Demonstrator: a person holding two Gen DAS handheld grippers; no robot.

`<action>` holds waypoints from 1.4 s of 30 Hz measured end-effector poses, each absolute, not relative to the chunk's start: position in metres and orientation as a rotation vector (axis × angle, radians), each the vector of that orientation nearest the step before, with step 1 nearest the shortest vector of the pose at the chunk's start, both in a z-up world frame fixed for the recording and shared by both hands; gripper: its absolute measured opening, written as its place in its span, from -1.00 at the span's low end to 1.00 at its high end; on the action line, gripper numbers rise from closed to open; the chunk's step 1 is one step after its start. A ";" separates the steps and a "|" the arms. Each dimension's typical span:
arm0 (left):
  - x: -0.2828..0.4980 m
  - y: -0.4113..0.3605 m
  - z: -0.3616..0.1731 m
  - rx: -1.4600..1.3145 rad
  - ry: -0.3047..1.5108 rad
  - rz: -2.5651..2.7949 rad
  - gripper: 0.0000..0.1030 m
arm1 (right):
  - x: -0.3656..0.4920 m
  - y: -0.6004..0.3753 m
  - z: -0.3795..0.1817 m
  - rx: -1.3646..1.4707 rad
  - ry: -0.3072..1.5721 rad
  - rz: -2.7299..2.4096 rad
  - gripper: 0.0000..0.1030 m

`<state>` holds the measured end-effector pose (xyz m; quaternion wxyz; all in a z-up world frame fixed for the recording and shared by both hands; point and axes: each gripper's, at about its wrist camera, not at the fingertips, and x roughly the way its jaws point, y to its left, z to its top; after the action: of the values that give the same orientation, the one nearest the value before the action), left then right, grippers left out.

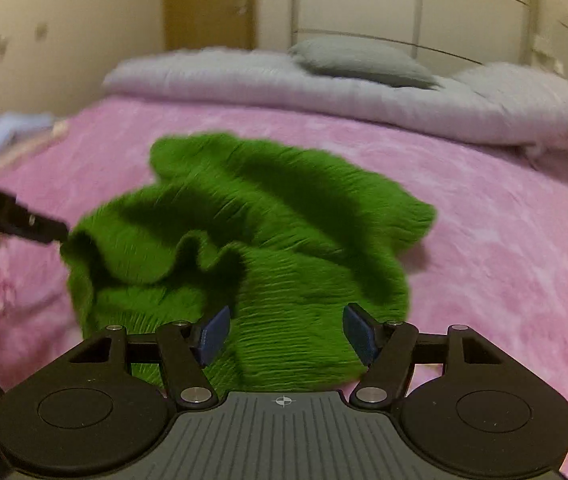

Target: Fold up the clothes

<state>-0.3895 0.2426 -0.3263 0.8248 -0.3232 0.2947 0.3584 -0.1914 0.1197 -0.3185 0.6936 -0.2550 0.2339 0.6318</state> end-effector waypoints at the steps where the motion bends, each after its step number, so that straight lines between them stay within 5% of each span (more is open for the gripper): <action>1: -0.385 0.239 -0.328 -0.673 0.638 0.776 -0.25 | -0.196 0.125 -0.324 -0.591 0.505 1.408 0.29; 6: -0.373 0.247 -0.346 -0.664 0.661 0.859 -0.30 | -0.203 0.149 -0.354 -0.668 0.470 1.343 0.28; 8: -0.373 0.249 -0.352 -0.634 0.673 0.846 -0.50 | -0.202 0.153 -0.365 -0.682 0.440 1.284 0.22; 10: -0.374 0.246 -0.354 -0.560 0.680 0.818 -0.97 | -0.197 0.149 -0.366 -0.654 0.441 1.291 -0.61; 11: -0.376 0.242 -0.351 -0.520 0.679 0.808 -0.97 | -0.193 0.145 -0.363 -0.634 0.438 1.284 -0.76; 17: -0.441 0.213 -0.280 -0.283 0.464 0.790 -0.97 | -0.164 0.072 -0.300 -0.395 0.301 1.200 -0.87; 21: -0.503 0.167 -0.267 -0.317 0.415 0.735 -0.96 | -0.177 0.003 -0.268 -0.368 0.198 1.263 -0.87; 26: -0.540 0.142 -0.353 -0.680 0.673 0.773 -0.95 | -0.205 -0.012 -0.325 -0.643 0.554 1.355 -0.85; 32: -0.557 0.139 -0.346 -0.775 0.579 0.748 -0.77 | -0.206 -0.019 -0.333 -0.677 0.711 1.348 -0.85; 34: -0.556 0.142 -0.336 -0.759 0.549 0.737 -0.51 | -0.190 -0.023 -0.325 -0.552 0.803 1.350 -0.61; 36: -0.555 0.145 -0.331 -0.766 0.527 0.735 -0.44 | -0.174 -0.029 -0.322 -0.423 0.886 1.339 -0.11; 37: -0.555 0.146 -0.332 -0.774 0.525 0.731 -0.44 | -0.167 -0.032 -0.320 -0.362 0.918 1.330 -0.01; 42: -0.548 0.151 -0.332 -0.808 0.516 0.706 -0.44 | -0.140 -0.049 -0.305 -0.101 1.022 1.271 0.03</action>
<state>-0.5484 0.1514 -0.3320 0.8281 -0.3805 0.2428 0.3325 -0.1399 -0.0488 -0.3052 0.6844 -0.0450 0.4558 0.5673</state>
